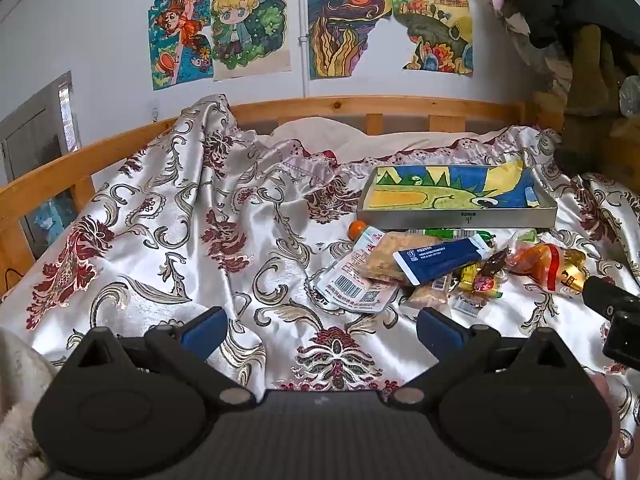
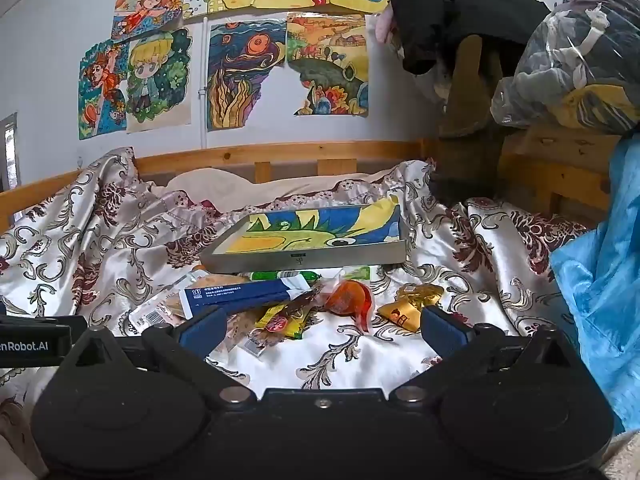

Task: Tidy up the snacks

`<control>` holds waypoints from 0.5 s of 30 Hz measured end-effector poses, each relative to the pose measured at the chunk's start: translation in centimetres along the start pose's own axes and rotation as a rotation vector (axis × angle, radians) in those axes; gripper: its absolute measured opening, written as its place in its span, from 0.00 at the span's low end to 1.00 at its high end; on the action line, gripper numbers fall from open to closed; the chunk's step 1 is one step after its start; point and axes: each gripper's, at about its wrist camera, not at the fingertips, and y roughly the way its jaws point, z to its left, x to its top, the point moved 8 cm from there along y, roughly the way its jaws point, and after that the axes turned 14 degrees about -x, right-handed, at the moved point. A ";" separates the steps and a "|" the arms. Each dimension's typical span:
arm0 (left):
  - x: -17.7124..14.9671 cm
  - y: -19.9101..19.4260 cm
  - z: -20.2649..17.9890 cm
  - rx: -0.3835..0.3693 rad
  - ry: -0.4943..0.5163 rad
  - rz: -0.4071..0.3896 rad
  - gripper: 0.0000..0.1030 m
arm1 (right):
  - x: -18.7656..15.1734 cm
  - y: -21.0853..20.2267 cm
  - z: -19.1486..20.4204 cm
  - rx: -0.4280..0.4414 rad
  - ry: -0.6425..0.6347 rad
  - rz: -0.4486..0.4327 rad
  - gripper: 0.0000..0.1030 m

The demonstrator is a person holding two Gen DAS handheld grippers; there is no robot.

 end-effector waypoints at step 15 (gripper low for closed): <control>0.0 -0.1 -0.1 -0.001 0.003 0.005 1.00 | 0.0 0.1 0.0 -0.003 -0.002 0.002 1.00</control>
